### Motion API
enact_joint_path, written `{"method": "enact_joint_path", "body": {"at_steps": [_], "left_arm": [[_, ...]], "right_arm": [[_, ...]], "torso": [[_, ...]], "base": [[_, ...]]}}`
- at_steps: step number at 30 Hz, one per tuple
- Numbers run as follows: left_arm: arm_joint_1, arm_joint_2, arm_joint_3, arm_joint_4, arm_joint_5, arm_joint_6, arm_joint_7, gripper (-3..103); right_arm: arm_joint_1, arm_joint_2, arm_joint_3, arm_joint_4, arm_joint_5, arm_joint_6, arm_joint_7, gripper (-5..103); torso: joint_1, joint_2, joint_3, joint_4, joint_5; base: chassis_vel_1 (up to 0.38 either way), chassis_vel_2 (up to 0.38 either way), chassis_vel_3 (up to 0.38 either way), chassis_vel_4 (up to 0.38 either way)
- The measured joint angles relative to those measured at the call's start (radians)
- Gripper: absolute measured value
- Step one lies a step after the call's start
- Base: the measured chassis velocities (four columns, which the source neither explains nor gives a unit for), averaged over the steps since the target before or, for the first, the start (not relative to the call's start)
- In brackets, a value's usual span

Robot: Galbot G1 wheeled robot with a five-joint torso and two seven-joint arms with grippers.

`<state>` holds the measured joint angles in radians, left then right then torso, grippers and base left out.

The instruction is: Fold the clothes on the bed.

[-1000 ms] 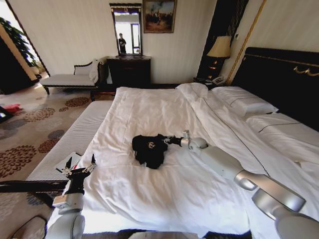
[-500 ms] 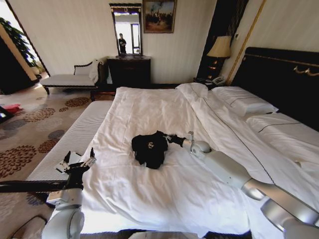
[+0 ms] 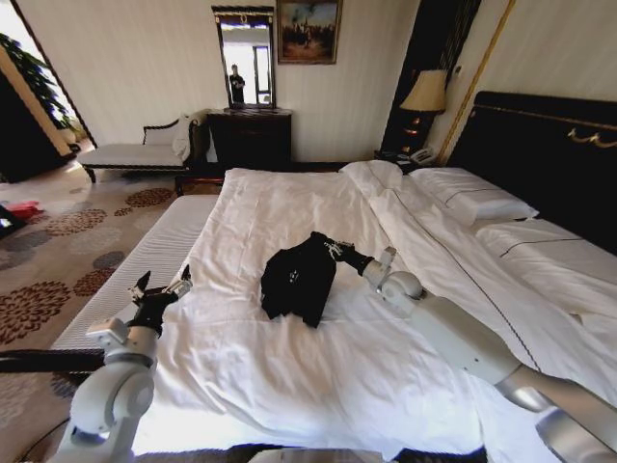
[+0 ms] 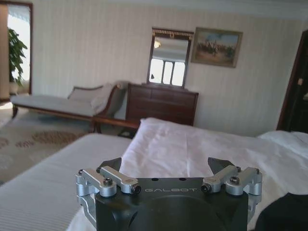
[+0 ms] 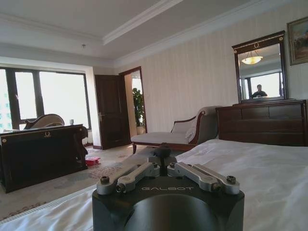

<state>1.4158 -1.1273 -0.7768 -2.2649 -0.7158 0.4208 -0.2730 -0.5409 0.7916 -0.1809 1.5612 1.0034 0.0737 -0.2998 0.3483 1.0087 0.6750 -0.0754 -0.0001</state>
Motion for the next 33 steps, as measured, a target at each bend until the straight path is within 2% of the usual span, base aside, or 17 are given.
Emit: {"method": "enact_joint_path", "body": {"at_steps": [2, 4, 5, 9, 13, 14, 16, 23, 30, 33], "left_arm": [[-0.019, 0.016, 0.012, 0.020, -0.032, 0.012, -0.009, 100], [-0.093, 0.053, 0.074, 0.093, -0.112, 0.044, -0.023, 100], [-0.093, 0.053, 0.074, 0.093, -0.112, 0.044, -0.023, 100], [-0.286, 0.072, 0.270, 0.264, -0.186, 0.056, -0.018, 100], [-0.344, 0.071, 0.328, 0.319, -0.202, 0.056, -0.011, 100], [-0.436, 0.062, 0.414, 0.404, -0.232, 0.060, 0.002, 100], [-0.513, 0.044, 0.473, 0.488, -0.269, 0.072, 0.005, 100], [-0.604, -0.018, 0.549, 0.625, -0.330, 0.100, 0.006, 100], [-0.595, -0.106, 0.559, 0.685, -0.345, 0.105, 0.005, 100], [-0.586, -0.118, 0.558, 0.690, -0.340, 0.102, 0.005, 100]], "right_arm": [[-0.007, -0.002, 0.006, 0.003, -0.003, 0.001, 0.000, 2], [-0.028, -0.005, 0.019, 0.008, -0.016, 0.003, -0.002, 2], [-0.028, -0.005, 0.019, 0.008, -0.016, 0.003, -0.002, 2], [-0.057, -0.007, 0.035, -0.003, -0.042, 0.016, -0.006, 2], [-0.060, -0.006, 0.036, -0.011, -0.044, 0.017, -0.007, 2], [-0.060, -0.004, 0.035, -0.024, -0.045, 0.019, -0.007, 2], [-0.055, -0.004, 0.024, -0.039, -0.046, 0.021, -0.007, 2], [-0.044, -0.002, 0.014, -0.059, -0.056, 0.024, -0.009, 2], [-0.052, -0.004, 0.027, -0.067, -0.069, 0.029, -0.009, 2], [-0.053, -0.004, 0.027, -0.068, -0.071, 0.030, -0.009, 2]], "torso": [[0.000, 0.000, 0.000, 0.0002, 0.0000], [0.000, 0.000, 0.000, 0.0005, 0.0001], [0.000, 0.000, 0.000, 0.0005, 0.0001], [0.000, 0.000, 0.000, -0.0003, 0.0000], [0.000, 0.000, 0.000, -0.0001, 0.0001], [0.000, 0.000, 0.000, 0.0002, 0.0003], [0.000, 0.000, 0.000, -0.0002, 0.0003], [0.000, 0.000, 0.000, 0.0002, 0.0003], [0.000, 0.000, 0.000, 0.0001, 0.0002], [0.000, 0.000, 0.000, 0.0001, 0.0003]], "base": [[0.000, 0.000, 0.000, 0.000], [0.000, 0.000, 0.000, 0.000], [0.000, 0.000, 0.000, 0.000], [0.000, 0.000, 0.000, 0.000], [0.000, 0.000, 0.000, 0.000], [0.000, 0.000, 0.000, 0.000], [0.000, 0.000, 0.000, 0.000], [0.000, 0.000, 0.000, 0.000], [0.000, 0.000, 0.000, 0.000], [0.000, 0.000, 0.000, 0.000]]}}
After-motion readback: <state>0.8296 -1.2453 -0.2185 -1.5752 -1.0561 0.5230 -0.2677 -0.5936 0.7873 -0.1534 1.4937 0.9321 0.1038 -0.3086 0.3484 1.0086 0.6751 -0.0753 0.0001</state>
